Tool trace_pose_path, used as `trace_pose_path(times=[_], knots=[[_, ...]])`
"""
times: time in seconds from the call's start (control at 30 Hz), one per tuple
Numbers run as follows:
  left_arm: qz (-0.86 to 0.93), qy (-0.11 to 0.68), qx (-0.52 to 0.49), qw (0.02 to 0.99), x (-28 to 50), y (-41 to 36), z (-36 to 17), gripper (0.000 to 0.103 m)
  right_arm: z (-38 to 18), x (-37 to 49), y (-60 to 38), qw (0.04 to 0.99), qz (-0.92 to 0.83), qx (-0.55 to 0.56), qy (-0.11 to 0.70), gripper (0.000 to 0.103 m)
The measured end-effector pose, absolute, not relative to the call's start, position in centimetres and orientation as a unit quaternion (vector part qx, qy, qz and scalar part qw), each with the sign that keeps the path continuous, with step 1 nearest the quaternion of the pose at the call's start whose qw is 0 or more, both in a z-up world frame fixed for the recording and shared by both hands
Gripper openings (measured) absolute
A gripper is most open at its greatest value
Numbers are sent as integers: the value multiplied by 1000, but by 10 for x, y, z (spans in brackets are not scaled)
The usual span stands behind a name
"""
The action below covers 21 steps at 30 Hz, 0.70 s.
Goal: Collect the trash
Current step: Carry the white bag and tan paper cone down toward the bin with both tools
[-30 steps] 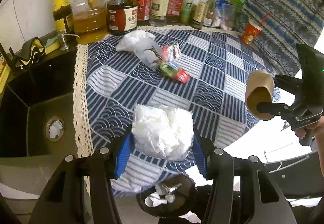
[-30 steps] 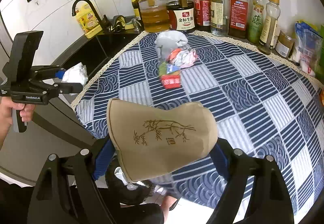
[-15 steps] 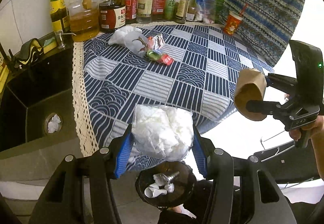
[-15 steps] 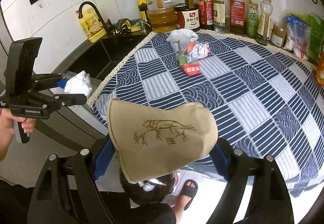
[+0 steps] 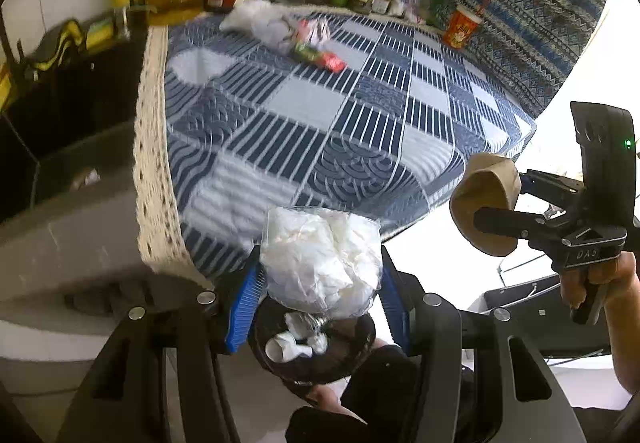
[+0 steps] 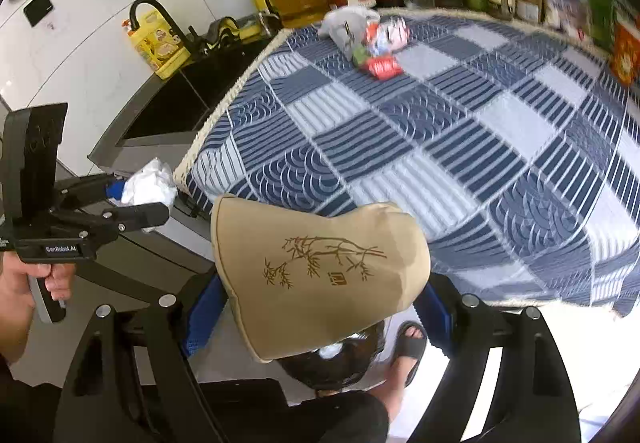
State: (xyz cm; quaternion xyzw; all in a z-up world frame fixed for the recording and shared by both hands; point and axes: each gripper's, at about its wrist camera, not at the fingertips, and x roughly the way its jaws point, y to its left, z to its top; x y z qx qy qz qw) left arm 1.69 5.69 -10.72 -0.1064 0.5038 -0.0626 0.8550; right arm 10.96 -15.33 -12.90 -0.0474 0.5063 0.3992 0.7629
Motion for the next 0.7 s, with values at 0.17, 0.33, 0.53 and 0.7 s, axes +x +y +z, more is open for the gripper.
trace_pose_path(times=[0.17, 0.33, 0.53, 0.7], knots=[[-63, 523, -120, 841, 6, 57, -131, 52, -153, 98, -152, 750, 388, -38, 534, 82], [-62, 540, -135, 828, -1, 55, -153, 52, -176, 91, -154, 734, 383, -22, 560, 82], [-60, 562, -153, 810, -7, 47, -180, 52, -199, 82, -153, 725, 370, -30, 580, 82], [-59, 578, -170, 796, -9, 38, -200, 52, -221, 78, -154, 714, 359, -24, 600, 82]])
